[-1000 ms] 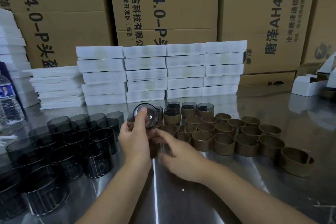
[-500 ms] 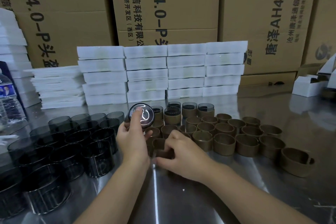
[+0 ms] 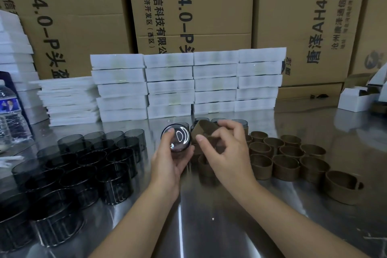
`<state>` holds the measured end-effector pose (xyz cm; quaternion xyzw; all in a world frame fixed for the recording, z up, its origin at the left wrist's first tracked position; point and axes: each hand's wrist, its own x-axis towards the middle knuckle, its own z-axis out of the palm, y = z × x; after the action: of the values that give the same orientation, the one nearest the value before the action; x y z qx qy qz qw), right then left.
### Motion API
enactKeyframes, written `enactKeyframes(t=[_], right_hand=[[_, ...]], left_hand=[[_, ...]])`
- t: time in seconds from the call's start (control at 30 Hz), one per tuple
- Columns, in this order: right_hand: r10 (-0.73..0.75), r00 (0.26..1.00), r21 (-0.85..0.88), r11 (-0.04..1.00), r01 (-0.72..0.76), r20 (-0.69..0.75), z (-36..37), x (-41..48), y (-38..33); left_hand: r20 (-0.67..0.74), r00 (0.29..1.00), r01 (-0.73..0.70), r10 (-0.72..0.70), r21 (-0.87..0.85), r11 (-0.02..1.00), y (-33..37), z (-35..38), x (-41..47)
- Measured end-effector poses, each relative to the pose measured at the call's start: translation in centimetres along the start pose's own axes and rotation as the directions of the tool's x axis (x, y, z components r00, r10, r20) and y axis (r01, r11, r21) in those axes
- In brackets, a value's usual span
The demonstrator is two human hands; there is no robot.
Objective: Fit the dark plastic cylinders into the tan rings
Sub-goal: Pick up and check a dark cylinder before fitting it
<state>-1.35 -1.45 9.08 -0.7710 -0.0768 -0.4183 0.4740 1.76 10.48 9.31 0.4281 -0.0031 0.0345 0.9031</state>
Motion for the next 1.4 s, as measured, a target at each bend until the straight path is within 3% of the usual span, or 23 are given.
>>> enactKeyframes(t=[0.3,0.47,0.7,1.03,1.1,1.2,1.3,1.4], right_hand=[[-0.100,0.995,0.041,0.994,0.099,0.019,0.1,-0.4,-0.6],[-0.158,0.987,0.062,0.986,0.156,0.027,0.1,-0.4,-0.6],[-0.205,0.976,0.030,0.979,0.203,0.074,-0.1,-0.5,-0.4],[-0.146,0.975,0.077,0.988,0.135,0.165,-0.4,-0.7,-0.6],[-0.102,0.979,0.108,0.991,0.084,0.176,-0.2,-0.8,-0.6],[0.102,0.981,0.253,0.957,-0.142,0.167,0.2,-0.3,-0.5],[0.275,0.932,0.331,0.879,-0.343,0.237,0.2,0.5,-0.2],[0.318,0.911,0.356,0.845,-0.399,0.264,0.2,0.7,0.1]], left_hand=[[0.102,0.993,0.064,-0.065,0.014,0.998,-0.4,0.2,-0.4],[0.185,0.983,-0.013,0.005,0.044,0.999,-0.7,0.5,-0.4],[0.236,0.971,0.014,-0.022,0.038,0.999,-0.7,0.4,-0.7],[0.290,0.956,0.025,-0.052,0.097,0.995,-1.2,-0.1,-0.4],[0.285,0.958,0.017,-0.041,0.087,0.996,-1.1,-0.1,-0.5],[0.274,0.962,-0.011,-0.005,0.055,0.998,-1.2,0.1,-0.5],[0.273,0.962,-0.039,0.022,0.059,0.998,-1.4,0.1,-0.5],[0.271,0.961,-0.068,0.047,0.072,0.995,-1.3,0.0,-0.3]])
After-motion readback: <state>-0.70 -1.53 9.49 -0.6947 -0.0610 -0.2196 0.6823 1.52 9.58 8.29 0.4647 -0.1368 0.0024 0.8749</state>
